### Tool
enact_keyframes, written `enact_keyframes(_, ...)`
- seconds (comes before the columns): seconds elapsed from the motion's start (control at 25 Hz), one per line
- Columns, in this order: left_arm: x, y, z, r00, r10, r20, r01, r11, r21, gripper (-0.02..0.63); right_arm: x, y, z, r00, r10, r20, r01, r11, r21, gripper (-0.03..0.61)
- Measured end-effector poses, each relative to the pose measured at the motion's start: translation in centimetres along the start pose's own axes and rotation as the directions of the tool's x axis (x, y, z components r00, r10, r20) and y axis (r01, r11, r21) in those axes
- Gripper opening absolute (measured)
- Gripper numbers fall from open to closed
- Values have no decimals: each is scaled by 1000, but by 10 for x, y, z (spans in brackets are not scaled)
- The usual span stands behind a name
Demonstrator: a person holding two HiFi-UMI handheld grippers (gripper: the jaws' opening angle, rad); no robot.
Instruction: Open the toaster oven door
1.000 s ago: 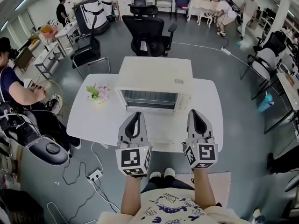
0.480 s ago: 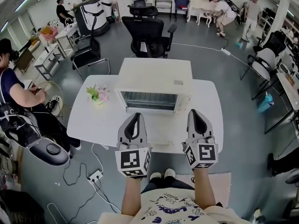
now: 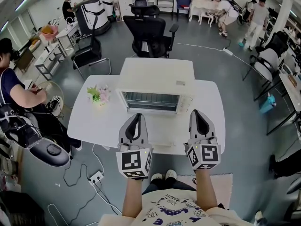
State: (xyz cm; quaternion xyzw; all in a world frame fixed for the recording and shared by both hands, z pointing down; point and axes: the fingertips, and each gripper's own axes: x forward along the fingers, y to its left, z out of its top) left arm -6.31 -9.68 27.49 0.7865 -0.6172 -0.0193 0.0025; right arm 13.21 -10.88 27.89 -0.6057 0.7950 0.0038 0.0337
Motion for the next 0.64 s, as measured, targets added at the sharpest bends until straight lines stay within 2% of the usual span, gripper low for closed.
enact_keyframes(0.64, 7, 2, -3, 1000, -10, -9, 10, 1000, 1, 12, 4, -3, -1, 1000, -5, -2, 5, 1000, -7, -2)
